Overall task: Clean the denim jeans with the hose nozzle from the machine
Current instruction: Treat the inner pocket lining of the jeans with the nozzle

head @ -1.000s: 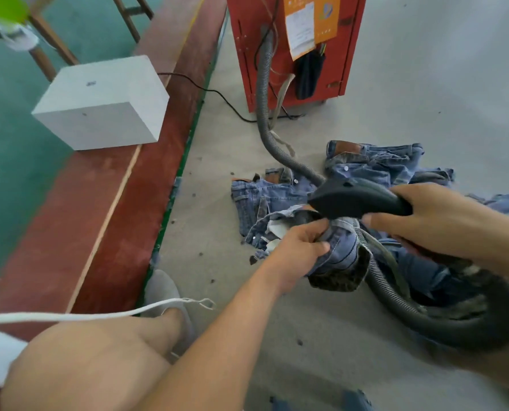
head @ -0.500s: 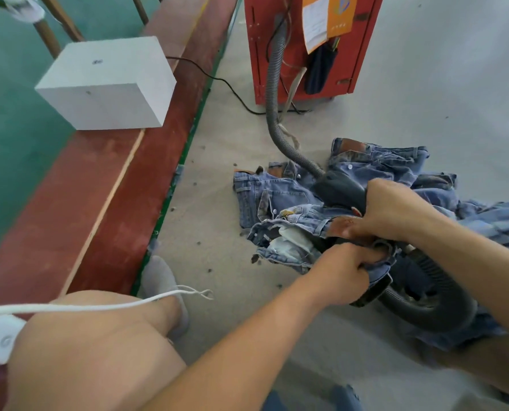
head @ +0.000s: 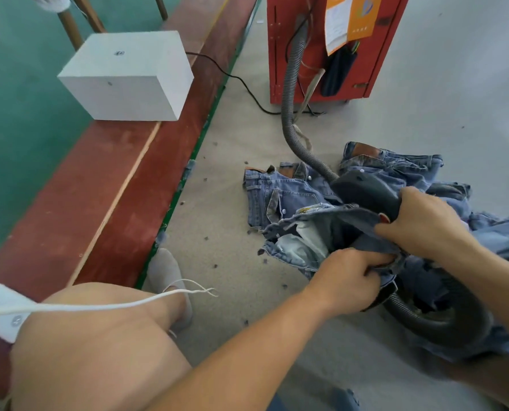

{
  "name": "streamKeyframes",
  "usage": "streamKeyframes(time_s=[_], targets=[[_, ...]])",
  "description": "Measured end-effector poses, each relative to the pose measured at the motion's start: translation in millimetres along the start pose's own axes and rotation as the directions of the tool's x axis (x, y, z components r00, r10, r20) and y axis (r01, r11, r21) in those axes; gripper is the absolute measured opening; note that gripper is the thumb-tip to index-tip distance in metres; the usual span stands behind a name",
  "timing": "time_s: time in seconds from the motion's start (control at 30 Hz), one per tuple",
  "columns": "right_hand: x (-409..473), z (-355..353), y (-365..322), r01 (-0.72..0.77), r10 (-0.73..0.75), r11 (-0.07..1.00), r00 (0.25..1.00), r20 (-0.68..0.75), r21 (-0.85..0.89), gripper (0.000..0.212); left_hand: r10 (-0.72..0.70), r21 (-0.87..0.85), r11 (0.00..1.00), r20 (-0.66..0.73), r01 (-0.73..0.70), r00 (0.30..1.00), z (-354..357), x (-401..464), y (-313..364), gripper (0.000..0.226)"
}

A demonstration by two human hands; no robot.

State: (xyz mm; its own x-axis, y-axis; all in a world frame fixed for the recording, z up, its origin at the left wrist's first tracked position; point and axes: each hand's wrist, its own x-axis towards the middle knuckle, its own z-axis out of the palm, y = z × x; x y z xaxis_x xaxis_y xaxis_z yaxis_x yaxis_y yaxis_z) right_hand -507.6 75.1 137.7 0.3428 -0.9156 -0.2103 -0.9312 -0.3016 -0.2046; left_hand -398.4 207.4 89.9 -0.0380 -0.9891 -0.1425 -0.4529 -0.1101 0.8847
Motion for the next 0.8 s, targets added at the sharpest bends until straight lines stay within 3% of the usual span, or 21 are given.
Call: streamKeyframes(time_s=[0.1, 0.2, 0.33, 0.37, 0.43, 0.47, 0.53, 0.57, 0.63, 0.67, 0.7, 0.73, 0.8], targets=[[5.7, -13.5, 7.8, -0.055, 0.062, 0.984, 0.997, -0.038, 0.17, 0.028, -0.261, -0.254, 0.936, -0.035, 0.244, 0.965, 3.3, -1.7, -1.7, 0.052], [7.0, -27.1, 15.6, -0.158, 0.149, 0.894, 0.987, 0.054, 0.419, 0.015, -0.43, -0.398, 0.851, -0.151, 0.344, 0.89, 4.2, 2.0, -9.6, 0.038], [3.9, -38.4, 24.5, -0.253, 0.194, 0.758, 0.967, 0.162, 0.602, 0.016, -0.529, -0.327, 0.847, -0.434, 0.42, 0.729, -4.1, 10.8, -34.3, 0.019], [2.0, -40.6, 26.0, -0.259, 0.19, 0.747, 0.966, 0.176, 0.613, 0.014, -0.52, -0.255, 0.851, -0.533, 0.459, 0.668, -9.1, 12.5, -40.0, 0.021], [-1.9, -44.8, 29.6, -0.262, 0.171, 0.733, 0.964, 0.204, 0.627, 0.01, -0.389, 0.004, 0.835, -0.703, 0.551, 0.595, -23.1, 15.6, -52.3, 0.05], [-3.8, -47.2, 31.5, -0.264, 0.157, 0.73, 0.962, 0.221, 0.631, 0.009, -0.313, 0.128, 0.821, -0.714, 0.556, 0.626, -32.9, 19.5, -57.7, 0.068], [-7.5, -52.4, 35.3, -0.275, 0.124, 0.717, 0.954, 0.271, 0.64, 0.008, -0.231, 0.314, 0.824, -0.574, 0.472, 0.786, -54.0, 33.5, -62.8, 0.09], [-9.0, -55.0, 37.3, -0.284, 0.107, 0.705, 0.948, 0.299, 0.649, 0.008, -0.185, 0.376, 0.847, -0.457, 0.377, 0.87, -63.2, 42.9, -64.0, 0.086], [-10.7, -59.7, 41.6, -0.297, 0.079, 0.69, 0.937, 0.339, 0.66, 0.009, -0.076, 0.378, 0.911, -0.243, 0.167, 0.967, -76.0, 58.5, -59.4, 0.045], [-10.9, -61.6, 43.6, -0.3, 0.074, 0.69, 0.934, 0.348, 0.659, 0.009, -0.053, 0.295, 0.949, -0.195, 0.11, 0.979, -80.1, 63.4, -55.9, 0.019], [-10.2, -63.0, 45.8, -0.302, 0.078, 0.691, 0.934, 0.348, 0.657, 0.009, -0.061, 0.154, 0.984, -0.186, 0.09, 0.981, -83.7, 66.0, -51.6, 0.012], [-8.1, -64.2, 48.1, -0.307, 0.093, 0.687, 0.936, 0.339, 0.659, 0.009, -0.107, -0.033, 0.994, -0.206, 0.103, 0.973, -86.8, 66.6, -46.4, 0.021], [-2.1, -66.7, 54.2, -0.324, 0.138, 0.665, 0.939, 0.316, 0.672, 0.008, -0.225, -0.375, 0.917, -0.198, 0.138, 0.954, -94.0, 66.1, -39.3, 0.024]])
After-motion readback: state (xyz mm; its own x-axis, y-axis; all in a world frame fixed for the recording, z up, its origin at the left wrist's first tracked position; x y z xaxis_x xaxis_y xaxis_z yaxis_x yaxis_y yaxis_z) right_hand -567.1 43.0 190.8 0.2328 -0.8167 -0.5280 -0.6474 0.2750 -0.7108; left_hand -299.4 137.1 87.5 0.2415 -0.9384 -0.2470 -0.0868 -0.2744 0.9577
